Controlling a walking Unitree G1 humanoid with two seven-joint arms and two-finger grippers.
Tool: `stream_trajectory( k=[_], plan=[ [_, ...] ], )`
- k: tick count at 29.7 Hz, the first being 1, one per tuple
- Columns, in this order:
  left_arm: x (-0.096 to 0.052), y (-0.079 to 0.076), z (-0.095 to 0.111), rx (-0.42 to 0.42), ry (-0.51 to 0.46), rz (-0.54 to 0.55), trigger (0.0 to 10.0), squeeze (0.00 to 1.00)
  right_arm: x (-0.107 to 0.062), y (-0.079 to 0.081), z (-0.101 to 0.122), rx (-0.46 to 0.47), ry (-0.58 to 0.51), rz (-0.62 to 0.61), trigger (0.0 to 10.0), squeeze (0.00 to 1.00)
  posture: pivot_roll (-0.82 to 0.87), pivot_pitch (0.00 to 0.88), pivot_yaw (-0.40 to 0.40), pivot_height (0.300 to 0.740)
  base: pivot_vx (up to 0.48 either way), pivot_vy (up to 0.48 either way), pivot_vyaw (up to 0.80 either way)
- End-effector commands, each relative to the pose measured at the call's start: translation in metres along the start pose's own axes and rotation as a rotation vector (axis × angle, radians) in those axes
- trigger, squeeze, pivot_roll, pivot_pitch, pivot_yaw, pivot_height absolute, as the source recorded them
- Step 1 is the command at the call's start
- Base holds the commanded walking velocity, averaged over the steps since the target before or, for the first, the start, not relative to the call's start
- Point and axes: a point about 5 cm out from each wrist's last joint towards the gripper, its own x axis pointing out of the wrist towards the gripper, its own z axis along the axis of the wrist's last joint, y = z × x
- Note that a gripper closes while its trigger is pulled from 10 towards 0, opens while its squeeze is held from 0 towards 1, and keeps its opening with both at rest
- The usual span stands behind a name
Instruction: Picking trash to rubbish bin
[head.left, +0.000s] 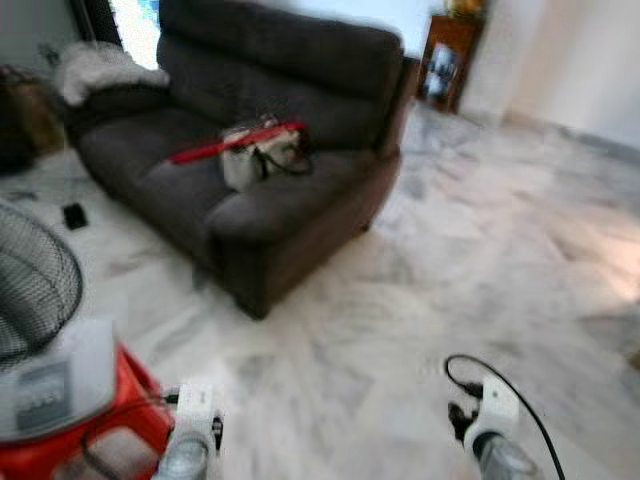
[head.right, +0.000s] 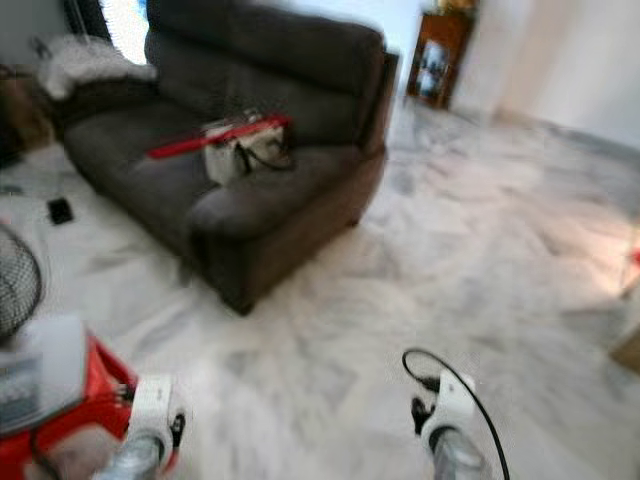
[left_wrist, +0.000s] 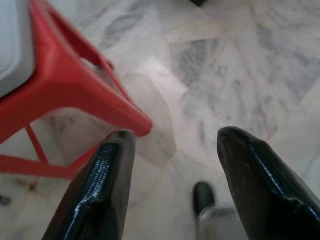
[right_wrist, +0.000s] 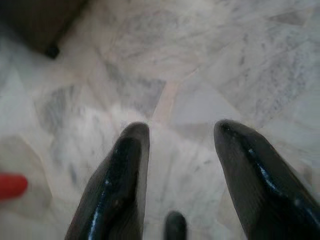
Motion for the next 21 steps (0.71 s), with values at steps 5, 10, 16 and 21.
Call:
stream_trajectory(
  k=[5, 10, 16, 21],
  plan=[
    [-0.0010, 0.0009, -0.0046, 0.017, 0.016, 0.001, 10.0, 0.00, 0.0005, 0.0005, 0.0021, -0.003, -0.002, 0.001, 10.0, 0.00, -0.03, 0.000, -0.071, 0.740, 0.000, 0.000, 0.80],
    [-0.0010, 0.0001, -0.0043, 0.018, 0.014, -0.002, 10.0, 0.00, 0.0005, 0.0009, 0.0020, -0.004, -0.003, 0.004, 10.0, 0.00, -0.03, 0.000, -0.071, 0.740, 0.000, 0.000, 0.80],
    [-0.0018, 0.0001, -0.0071, 0.021, 0.021, -0.001, 10.0, 0.00, 0.0003, 0.0004, 0.0012, -0.003, -0.001, 0.003, 10.0, 0.00, -0.02, 0.000, -0.069, 0.740, 0.000, 0.000, 0.80],
    [-0.0019, 0.0010, -0.0077, 0.030, 0.023, 0.000, 10.0, 0.00, 0.0003, -0.0001, 0.0018, 0.007, -0.008, -0.008, 10.0, 0.00, -0.02, 0.000, -0.059, 0.740, 0.000, 0.000, 0.80]
  ],
)
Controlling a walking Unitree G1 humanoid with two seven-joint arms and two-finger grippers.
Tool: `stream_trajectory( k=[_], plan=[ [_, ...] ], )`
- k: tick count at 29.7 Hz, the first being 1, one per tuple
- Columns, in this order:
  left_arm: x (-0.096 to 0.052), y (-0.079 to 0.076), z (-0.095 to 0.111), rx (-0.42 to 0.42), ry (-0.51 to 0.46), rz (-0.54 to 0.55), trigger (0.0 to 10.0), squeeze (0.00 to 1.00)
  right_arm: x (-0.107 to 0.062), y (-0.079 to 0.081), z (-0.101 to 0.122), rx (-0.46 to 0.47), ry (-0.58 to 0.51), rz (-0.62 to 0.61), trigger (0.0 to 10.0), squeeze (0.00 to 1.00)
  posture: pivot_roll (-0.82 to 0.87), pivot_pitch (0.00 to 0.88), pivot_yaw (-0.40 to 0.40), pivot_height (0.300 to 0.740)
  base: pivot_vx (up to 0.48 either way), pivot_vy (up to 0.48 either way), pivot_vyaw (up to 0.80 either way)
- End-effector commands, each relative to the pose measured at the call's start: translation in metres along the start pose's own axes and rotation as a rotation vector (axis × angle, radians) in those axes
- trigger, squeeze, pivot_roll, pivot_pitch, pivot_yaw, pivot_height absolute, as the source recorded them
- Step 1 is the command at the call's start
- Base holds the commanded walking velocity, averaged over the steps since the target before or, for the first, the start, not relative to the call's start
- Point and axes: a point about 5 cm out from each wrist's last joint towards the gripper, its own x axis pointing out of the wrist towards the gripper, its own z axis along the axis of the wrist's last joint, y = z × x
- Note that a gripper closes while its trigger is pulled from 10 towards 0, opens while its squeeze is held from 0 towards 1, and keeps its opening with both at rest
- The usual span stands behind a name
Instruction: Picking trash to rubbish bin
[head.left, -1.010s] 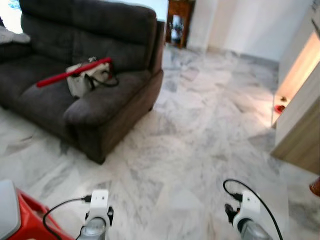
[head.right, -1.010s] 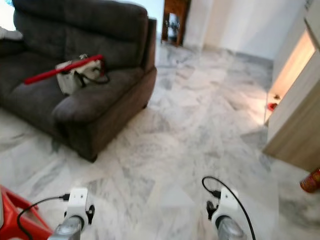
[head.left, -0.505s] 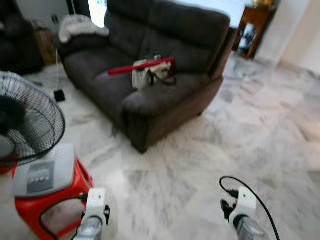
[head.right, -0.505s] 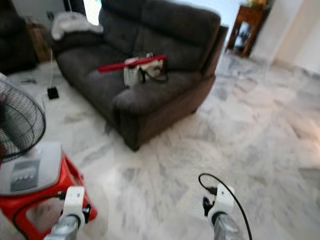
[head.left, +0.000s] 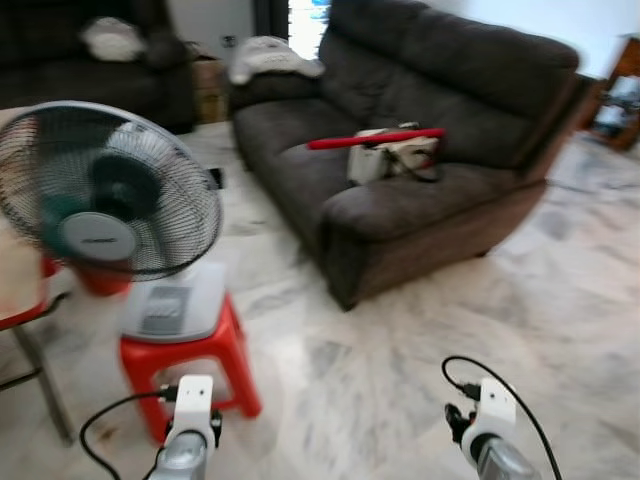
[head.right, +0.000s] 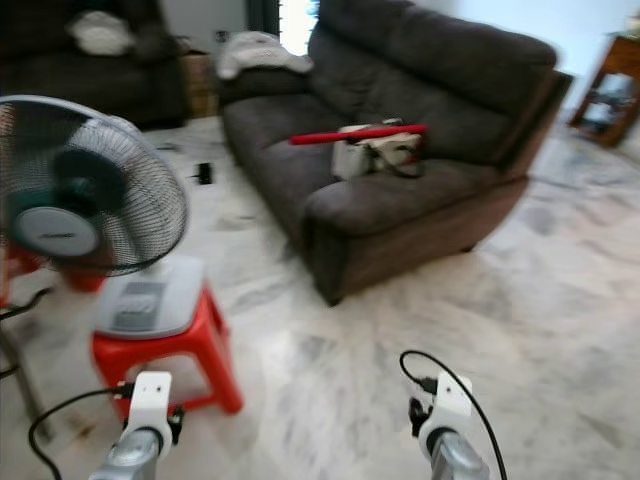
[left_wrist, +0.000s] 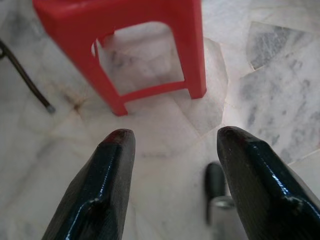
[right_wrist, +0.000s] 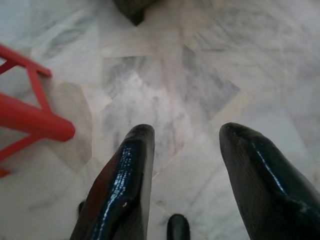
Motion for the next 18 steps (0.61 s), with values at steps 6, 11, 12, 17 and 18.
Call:
stream_trajectory(
  k=[6, 11, 12, 17, 18],
  plan=[
    [0.0005, 0.0042, 0.0004, 0.028, 0.001, 0.005, 10.0, 0.00, 0.0015, 0.0001, 0.0091, 0.012, -0.029, -0.005, 10.0, 0.00, -0.02, 0.000, -0.051, 0.740, 0.000, 0.000, 0.80],
    [0.0003, 0.0037, -0.0007, 0.039, 0.007, 0.000, 10.0, 0.00, 0.0016, 0.0001, 0.0107, 0.016, -0.038, -0.007, 10.0, 0.00, -0.02, 0.000, -0.044, 0.740, 0.000, 0.000, 0.80],
    [0.0002, 0.0029, -0.0009, 0.042, 0.007, -0.004, 10.0, 0.00, 0.0017, 0.0002, 0.0110, 0.017, -0.039, -0.006, 10.0, 0.00, -0.02, 0.000, -0.044, 0.740, 0.000, 0.000, 0.80],
    [0.0001, 0.0024, -0.0010, 0.045, 0.005, -0.009, 10.0, 0.00, 0.0017, 0.0014, 0.0101, 0.015, -0.036, -0.003, 10.0, 0.00, -0.02, 0.000, -0.041, 0.740, 0.000, 0.000, 0.80],
    [0.0001, 0.0023, -0.0006, 0.043, 0.002, -0.009, 10.0, 0.00, 0.0017, 0.0019, 0.0098, 0.014, -0.035, -0.001, 10.0, 0.00, -0.02, 0.000, -0.041, 0.740, 0.000, 0.000, 0.80]
  ],
)
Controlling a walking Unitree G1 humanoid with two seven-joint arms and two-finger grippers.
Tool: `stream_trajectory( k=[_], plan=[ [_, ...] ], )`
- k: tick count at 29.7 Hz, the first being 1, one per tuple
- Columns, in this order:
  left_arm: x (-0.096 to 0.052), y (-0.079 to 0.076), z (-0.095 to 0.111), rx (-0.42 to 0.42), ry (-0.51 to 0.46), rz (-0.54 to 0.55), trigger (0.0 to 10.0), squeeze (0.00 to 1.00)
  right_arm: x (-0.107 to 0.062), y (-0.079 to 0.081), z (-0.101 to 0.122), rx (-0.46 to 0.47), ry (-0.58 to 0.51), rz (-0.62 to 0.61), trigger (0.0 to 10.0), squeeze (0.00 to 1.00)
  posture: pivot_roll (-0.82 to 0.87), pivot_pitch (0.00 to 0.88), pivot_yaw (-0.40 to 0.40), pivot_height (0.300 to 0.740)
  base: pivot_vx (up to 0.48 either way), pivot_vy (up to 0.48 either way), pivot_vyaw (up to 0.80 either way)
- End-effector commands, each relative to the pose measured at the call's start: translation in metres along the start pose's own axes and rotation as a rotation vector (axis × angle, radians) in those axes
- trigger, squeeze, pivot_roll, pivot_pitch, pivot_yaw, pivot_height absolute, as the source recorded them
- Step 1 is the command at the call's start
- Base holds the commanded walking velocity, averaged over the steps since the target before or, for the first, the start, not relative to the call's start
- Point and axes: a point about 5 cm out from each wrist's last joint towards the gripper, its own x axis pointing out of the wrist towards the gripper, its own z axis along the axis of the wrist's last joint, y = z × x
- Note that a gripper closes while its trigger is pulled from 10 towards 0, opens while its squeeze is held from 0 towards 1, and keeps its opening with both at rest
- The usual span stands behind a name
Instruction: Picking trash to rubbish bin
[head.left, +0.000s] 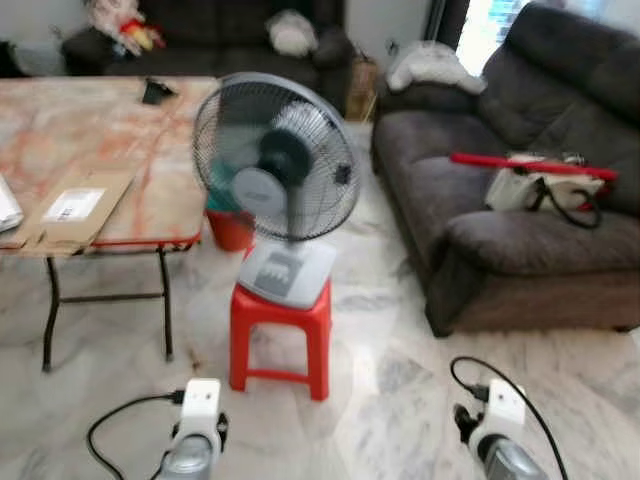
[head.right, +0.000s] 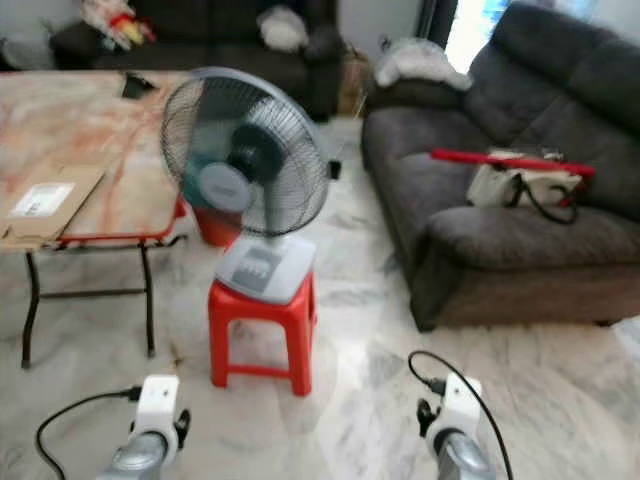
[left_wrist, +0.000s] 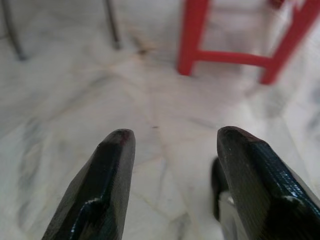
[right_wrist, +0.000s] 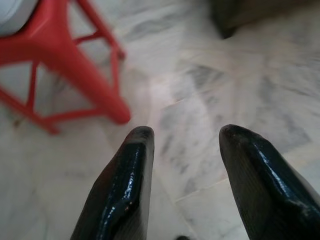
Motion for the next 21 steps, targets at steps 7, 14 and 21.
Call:
stream_trajectory(
  k=[7, 14, 21],
  plan=[
    [-0.001, -0.008, 0.000, 0.012, -0.003, -0.020, 10.0, 0.00, 0.000, -0.004, 0.002, 0.006, -0.006, -0.010, 10.0, 0.00, -0.01, 0.000, -0.054, 0.740, 0.000, 0.000, 0.80],
    [0.000, -0.011, 0.005, -0.005, -0.019, -0.031, 10.0, 0.00, 0.001, -0.002, 0.006, 0.035, -0.017, -0.004, 10.0, 0.00, -0.02, 0.000, -0.059, 0.740, 0.000, 0.000, 0.30],
    [0.000, -0.013, 0.006, -0.003, -0.025, -0.035, 10.0, 0.00, 0.001, -0.005, 0.011, 0.053, -0.036, -0.011, 10.0, 0.00, -0.03, 0.000, -0.062, 0.740, 0.000, 0.000, 0.00]
  ],
)
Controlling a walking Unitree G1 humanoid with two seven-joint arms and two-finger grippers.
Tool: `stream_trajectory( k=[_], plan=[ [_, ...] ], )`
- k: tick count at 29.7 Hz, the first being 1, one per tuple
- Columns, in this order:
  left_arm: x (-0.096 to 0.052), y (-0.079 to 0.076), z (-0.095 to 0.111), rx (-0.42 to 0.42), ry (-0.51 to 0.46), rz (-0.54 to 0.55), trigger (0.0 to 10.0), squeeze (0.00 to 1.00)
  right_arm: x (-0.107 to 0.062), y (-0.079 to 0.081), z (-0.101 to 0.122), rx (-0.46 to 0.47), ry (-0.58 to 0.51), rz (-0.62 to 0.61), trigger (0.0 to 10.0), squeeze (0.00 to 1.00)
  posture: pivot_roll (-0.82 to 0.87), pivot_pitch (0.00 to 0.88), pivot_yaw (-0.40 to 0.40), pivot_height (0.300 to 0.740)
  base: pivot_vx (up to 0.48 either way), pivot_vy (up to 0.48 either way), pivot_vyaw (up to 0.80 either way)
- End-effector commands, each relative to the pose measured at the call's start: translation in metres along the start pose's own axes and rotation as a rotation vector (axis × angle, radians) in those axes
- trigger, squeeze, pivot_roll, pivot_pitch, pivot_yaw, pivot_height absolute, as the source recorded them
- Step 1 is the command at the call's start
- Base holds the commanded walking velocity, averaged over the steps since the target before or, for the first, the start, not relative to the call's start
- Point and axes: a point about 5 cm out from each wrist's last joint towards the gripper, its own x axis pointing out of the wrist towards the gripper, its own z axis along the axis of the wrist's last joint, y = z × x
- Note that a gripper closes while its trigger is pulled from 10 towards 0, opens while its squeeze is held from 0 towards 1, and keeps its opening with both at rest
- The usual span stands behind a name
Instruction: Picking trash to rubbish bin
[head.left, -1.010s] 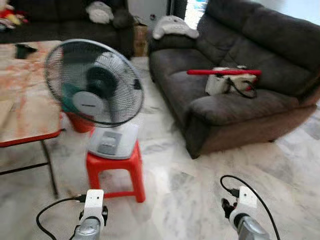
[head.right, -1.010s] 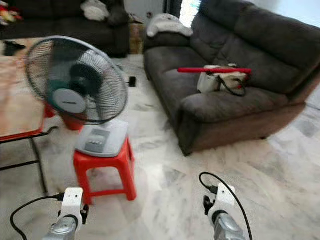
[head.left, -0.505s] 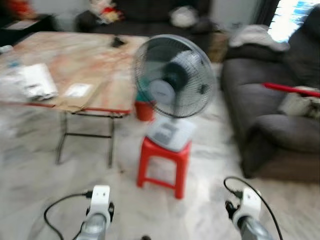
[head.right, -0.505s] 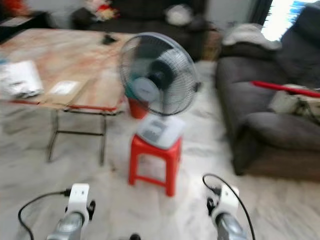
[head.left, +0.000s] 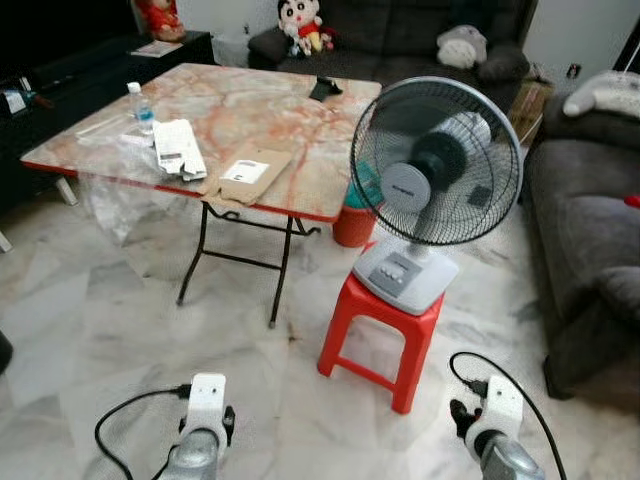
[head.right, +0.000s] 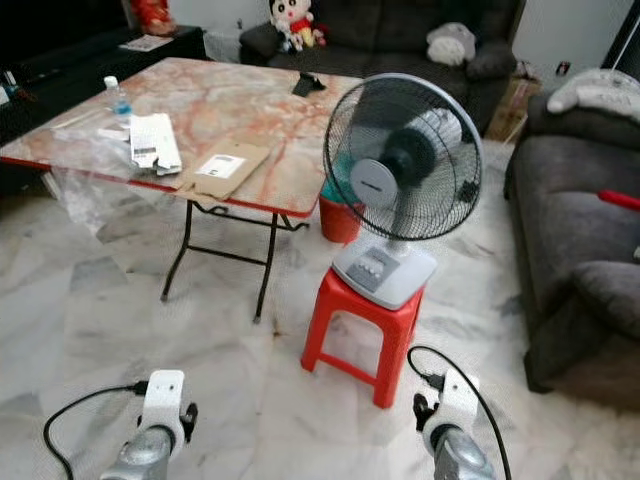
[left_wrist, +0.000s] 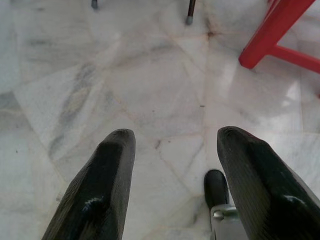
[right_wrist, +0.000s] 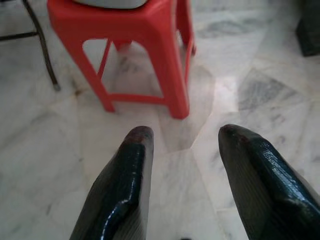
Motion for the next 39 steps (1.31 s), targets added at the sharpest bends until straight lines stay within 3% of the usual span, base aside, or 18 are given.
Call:
stream_trajectory(
  k=[1, 9, 28, 39],
  plan=[
    [0.0002, -0.0054, 0.0029, 0.012, -0.013, -0.014, 10.0, 0.00, -0.0009, -0.0055, 0.0000, 0.015, -0.003, -0.017, 10.0, 0.00, -0.03, 0.000, -0.062, 0.740, 0.000, 0.000, 0.00],
    [-0.0002, -0.0058, 0.0018, -0.022, -0.008, -0.007, 10.0, 0.00, -0.0014, -0.0068, -0.0012, 0.009, 0.002, -0.014, 10.0, 0.00, -0.03, 0.000, -0.069, 0.740, 0.000, 0.000, 0.00],
    [-0.0015, -0.0070, -0.0022, -0.009, -0.002, -0.014, 10.0, 0.00, -0.0023, -0.0076, -0.0043, 0.003, 0.010, -0.008, 10.0, 0.00, -0.03, 0.000, -0.070, 0.740, 0.000, 0.335, -0.18],
    [-0.0008, -0.0069, 0.0001, -0.011, -0.005, -0.013, 10.0, 0.00, -0.0024, -0.0080, -0.0042, 0.007, 0.007, -0.008, 10.0, 0.00, -0.03, 0.000, -0.071, 0.740, 0.000, 0.081, 0.00]
  ],
)
